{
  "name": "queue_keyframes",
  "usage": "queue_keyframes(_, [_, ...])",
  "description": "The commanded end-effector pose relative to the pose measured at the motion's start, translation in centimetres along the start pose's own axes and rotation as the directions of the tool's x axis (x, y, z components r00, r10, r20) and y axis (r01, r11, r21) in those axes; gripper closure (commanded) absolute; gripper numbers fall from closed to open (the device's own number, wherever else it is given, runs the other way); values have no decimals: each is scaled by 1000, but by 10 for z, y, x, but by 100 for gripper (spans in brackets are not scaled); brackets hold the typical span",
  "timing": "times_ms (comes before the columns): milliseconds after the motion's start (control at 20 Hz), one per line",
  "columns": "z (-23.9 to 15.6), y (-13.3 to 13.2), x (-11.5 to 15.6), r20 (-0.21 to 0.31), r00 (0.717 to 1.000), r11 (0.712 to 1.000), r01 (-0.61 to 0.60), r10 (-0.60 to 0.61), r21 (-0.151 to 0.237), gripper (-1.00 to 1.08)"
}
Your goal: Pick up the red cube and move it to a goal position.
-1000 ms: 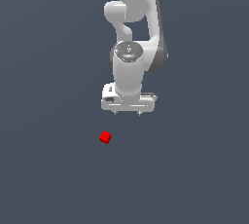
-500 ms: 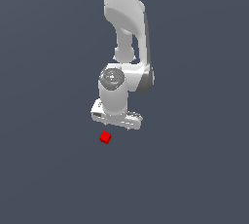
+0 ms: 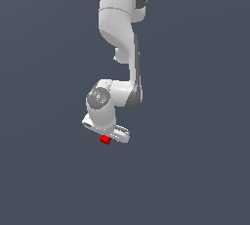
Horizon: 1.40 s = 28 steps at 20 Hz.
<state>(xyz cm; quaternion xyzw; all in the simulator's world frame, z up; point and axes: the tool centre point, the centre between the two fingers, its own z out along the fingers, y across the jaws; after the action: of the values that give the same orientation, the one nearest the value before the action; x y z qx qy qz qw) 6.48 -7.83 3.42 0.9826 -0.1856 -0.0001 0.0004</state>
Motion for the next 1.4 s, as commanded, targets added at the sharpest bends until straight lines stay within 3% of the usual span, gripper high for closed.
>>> queue_keyframes(0, [8,5,5,0,1000,1000,-22,22,0,-92])
queue_keyframes(300, [14,10,9,0,999,999,-42,42,1,-92])
queue_keyframes(350, [14,10,9,0,999,999,-42,42,1,108])
queue_keyframes(1000, [12,9,8,0,999,999,-42,42,1,108])
queue_keyframes(1350, [-8,4,0,0,999,999,-42,42,1,108])
